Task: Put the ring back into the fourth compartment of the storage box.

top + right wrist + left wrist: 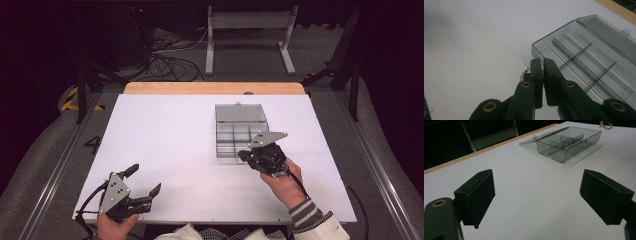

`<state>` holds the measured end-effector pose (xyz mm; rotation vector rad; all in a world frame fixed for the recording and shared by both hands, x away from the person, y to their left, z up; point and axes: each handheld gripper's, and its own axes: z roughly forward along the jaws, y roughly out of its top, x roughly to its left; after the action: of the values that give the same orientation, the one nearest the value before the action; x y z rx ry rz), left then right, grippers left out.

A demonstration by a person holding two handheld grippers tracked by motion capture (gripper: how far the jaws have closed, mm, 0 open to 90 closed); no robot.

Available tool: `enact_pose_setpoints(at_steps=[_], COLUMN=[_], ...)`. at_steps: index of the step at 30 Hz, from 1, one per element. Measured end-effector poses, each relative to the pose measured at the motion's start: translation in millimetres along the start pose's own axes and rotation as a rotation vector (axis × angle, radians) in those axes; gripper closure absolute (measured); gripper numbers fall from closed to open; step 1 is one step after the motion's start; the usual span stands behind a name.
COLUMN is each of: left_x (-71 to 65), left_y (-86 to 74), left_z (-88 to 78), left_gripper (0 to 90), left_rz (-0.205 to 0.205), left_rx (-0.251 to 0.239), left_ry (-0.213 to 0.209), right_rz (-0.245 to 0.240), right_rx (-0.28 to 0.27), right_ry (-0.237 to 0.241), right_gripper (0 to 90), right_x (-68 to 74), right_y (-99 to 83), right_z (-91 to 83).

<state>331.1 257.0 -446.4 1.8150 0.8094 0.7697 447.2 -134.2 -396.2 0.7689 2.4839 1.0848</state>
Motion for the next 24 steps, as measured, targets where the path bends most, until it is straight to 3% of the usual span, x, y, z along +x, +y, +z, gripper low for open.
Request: enact_pose_setpoints(at_steps=[24], left_x=[0.5], left_y=[0.0], left_z=[-0.1], left_gripper=[13.6], left_rz=[0.002], left_rx=[-0.002], left_ry=[-0.001], right_rz=[0.081], right_rx=[0.031], right_ry=[-0.002], right_gripper=[87.0], right_x=[-27.6], right_y=[27.1], right_z=[30.2])
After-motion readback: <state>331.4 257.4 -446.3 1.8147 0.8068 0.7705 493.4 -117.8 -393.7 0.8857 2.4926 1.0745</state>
